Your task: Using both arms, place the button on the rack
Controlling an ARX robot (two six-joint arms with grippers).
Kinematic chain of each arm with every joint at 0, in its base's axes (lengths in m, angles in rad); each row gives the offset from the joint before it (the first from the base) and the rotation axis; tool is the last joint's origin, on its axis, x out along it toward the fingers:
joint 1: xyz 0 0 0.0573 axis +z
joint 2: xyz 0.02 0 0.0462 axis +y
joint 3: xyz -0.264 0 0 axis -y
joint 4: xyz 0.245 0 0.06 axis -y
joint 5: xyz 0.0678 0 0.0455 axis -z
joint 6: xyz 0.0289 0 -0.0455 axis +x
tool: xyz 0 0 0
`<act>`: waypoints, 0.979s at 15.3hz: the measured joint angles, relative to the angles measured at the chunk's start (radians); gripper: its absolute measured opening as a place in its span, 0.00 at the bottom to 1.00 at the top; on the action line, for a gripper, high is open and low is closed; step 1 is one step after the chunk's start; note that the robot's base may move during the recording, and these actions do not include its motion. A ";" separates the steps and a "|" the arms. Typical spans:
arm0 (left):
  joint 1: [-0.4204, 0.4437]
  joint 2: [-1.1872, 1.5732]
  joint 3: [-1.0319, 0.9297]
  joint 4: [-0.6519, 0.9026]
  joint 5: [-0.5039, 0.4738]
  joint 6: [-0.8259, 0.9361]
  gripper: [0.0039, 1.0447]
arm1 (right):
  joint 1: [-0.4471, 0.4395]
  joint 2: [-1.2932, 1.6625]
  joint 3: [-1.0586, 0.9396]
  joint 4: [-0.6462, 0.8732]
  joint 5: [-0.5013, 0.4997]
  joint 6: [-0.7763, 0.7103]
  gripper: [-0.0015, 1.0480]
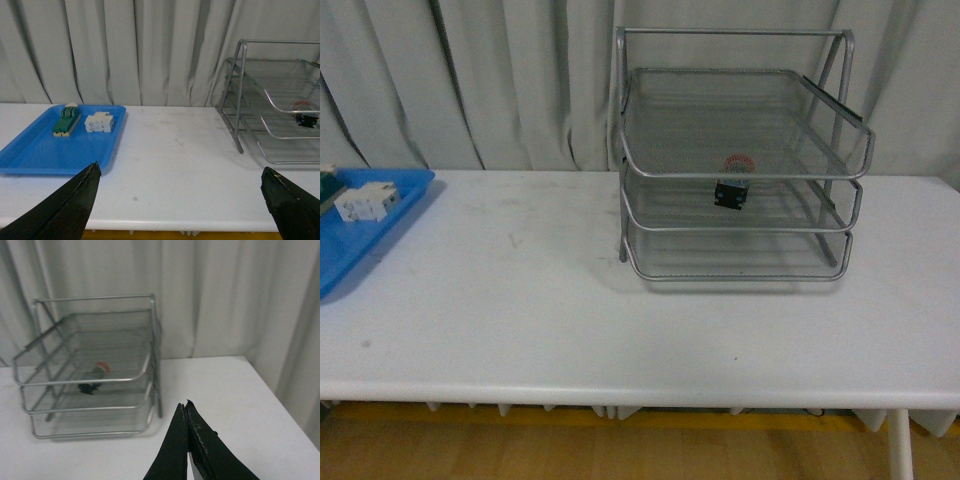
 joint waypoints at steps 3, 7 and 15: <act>0.000 0.000 0.000 0.000 0.000 0.000 0.94 | 0.081 -0.115 -0.087 -0.052 0.081 -0.008 0.02; 0.000 0.000 0.000 0.000 0.000 0.000 0.94 | 0.077 -0.278 -0.149 -0.149 0.082 -0.008 0.02; 0.000 0.000 0.000 0.000 0.000 0.000 0.94 | 0.077 -0.499 -0.195 -0.307 0.083 -0.008 0.02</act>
